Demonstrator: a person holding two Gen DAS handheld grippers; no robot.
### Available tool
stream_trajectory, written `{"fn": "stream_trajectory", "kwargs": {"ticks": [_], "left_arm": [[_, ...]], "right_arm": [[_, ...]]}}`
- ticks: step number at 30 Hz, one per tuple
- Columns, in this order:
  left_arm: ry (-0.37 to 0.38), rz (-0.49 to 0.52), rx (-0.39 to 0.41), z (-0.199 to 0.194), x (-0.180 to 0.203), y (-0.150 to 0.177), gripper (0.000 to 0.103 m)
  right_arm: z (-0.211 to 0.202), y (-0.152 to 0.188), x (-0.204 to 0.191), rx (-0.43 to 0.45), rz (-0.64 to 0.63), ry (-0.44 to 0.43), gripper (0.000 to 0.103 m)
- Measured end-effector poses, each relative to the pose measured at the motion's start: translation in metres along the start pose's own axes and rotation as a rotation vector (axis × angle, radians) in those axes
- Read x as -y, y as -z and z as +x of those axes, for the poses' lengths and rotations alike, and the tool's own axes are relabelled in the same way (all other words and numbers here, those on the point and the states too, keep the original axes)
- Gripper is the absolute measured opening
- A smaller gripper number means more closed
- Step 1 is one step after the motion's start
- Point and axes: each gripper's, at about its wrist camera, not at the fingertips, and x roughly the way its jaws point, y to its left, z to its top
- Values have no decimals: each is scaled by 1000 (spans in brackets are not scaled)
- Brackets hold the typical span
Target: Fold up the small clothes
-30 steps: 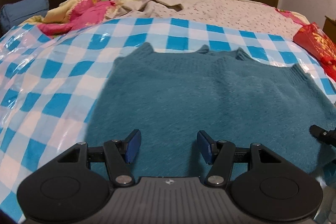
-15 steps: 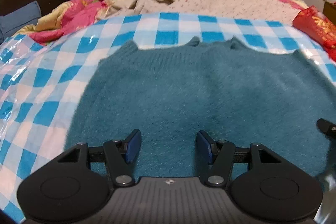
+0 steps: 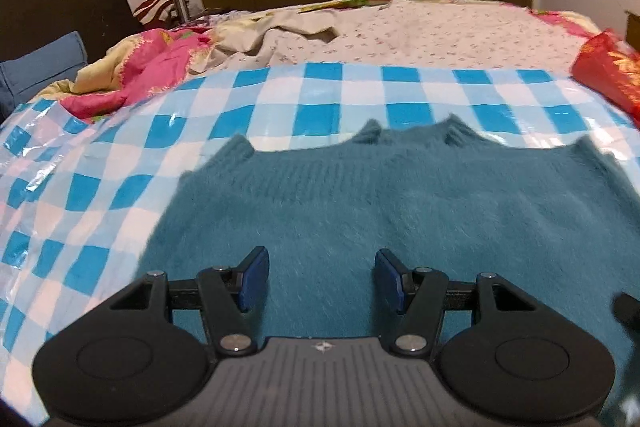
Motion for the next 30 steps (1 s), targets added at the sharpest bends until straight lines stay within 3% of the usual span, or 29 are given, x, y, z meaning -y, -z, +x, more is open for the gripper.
{"fn": "stream_trajectory", "kwargs": {"ticks": [5,11,30], "left_arm": [[-30,-45,-27,18,-4,2,67],[-38,49,-14,19,4,12,69],[-62,95,20,8,11,35,69]], "right_arm": [[0,-1,1,-5,0,-3,34],[1,-1,2,-11,4,-6,35],[-1,-6,7,-30,46,-37,40]]}}
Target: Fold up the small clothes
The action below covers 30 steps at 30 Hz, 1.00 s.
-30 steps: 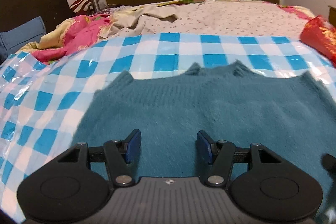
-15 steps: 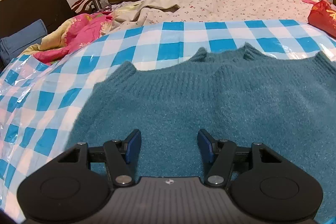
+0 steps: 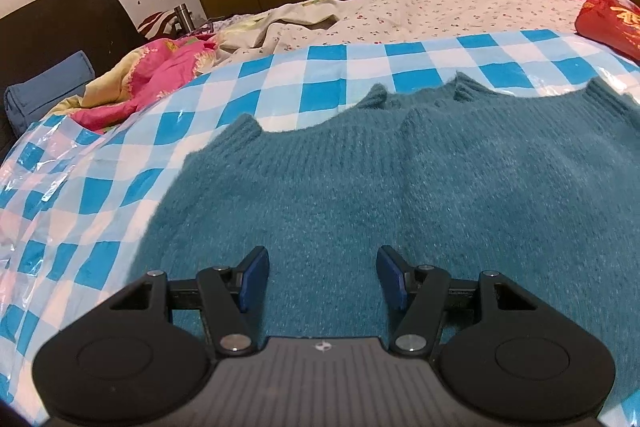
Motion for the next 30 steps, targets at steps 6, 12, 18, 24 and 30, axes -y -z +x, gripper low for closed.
{"fn": "stream_trajectory", "kwargs": {"ticks": [6,12,18,24,30], "left_arm": [[29,-8,13,-3,-6,8,69],[62,-35,18,-1,-11,10,70],[98,-54,25,0,-18,12,70],[121,-67,38,1,-21,15,71],[116,-61,36,2,-19,14,71]], "right_arm": [[-2,-4,10,4,78,-72,44],[-4,-10,19,39,150,-124,44],[-3,-12,21,80,112,-76,44],[0,-19,36,78,190,-94,43],[11,-24,28,110,144,-81,44]]}}
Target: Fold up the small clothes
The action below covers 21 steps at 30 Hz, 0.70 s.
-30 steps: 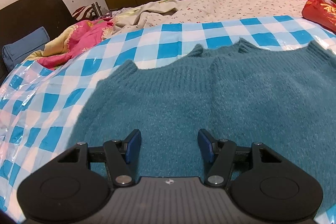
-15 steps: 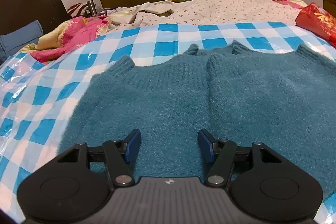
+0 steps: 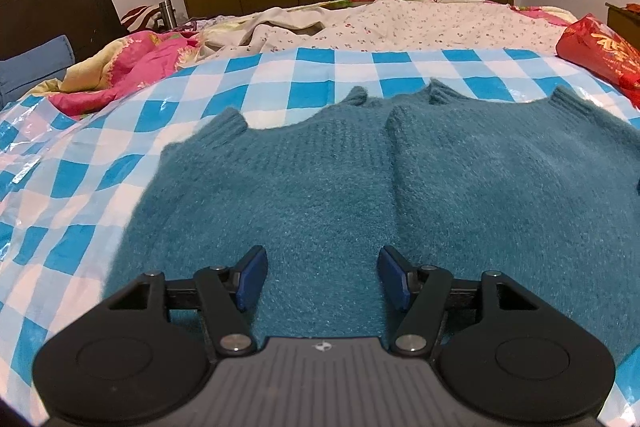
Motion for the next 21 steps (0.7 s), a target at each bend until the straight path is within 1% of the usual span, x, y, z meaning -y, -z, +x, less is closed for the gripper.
{"fn": "stream_trajectory", "kwargs": {"ticks": [3,4,5,8,10,14,19,21], "left_arm": [[-8,10,-9,1,2,-2,72],[-13,10,-12,1,3,-3,72],[-17,10,-14,1,3,-3,72],[-31,4,-17,-3,6,-8,70],[-27,-9,-14,-7,6,-12,68],[-29,-6,6,-10,9,-15,67],[-33,-67,21,-4,10,-15,67],[-38,-57,18,-2,13,-14,68]], "right_arm": [[-2,-1,1,7,5,-25,44],[-4,-1,1,8,9,-34,42],[-5,-2,2,9,16,-42,36],[-10,-4,0,9,14,-60,29],[-11,-4,1,5,21,-56,28],[-9,-4,6,-8,49,-46,27],[-12,-1,-2,0,-1,-28,27],[-13,-1,-1,-5,-8,-22,27]]}}
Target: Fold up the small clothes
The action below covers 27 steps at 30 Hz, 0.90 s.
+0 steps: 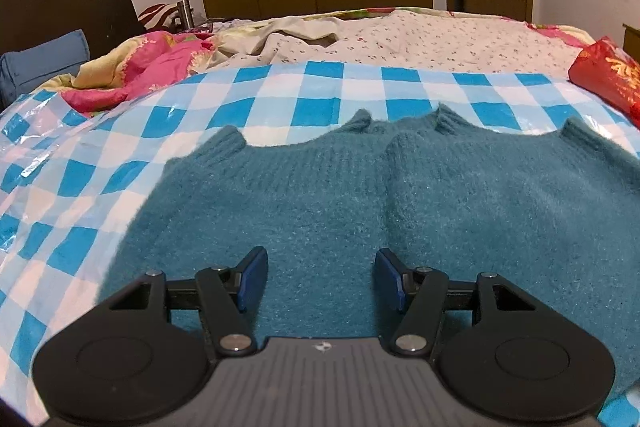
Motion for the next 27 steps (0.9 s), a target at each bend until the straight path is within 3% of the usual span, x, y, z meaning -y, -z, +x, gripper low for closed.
{"fn": "stream_trajectory", "kwargs": {"ticks": [8,13,16,20,27], "left_arm": [[-35,66,-9,-1,7,1,68],[-4,111,53,-19,17,2,67],[-14,159,22,-7,23,8,69],[-7,155,36,-2,22,15,71],[54,110,41,0,9,17,71]], "right_arm": [[-1,3,-13,-4,-111,59,27],[0,4,-18,-7,-142,84,27],[1,5,-22,-5,-167,100,27],[2,6,-28,-3,-214,123,27],[3,19,-57,12,-415,219,27]]}}
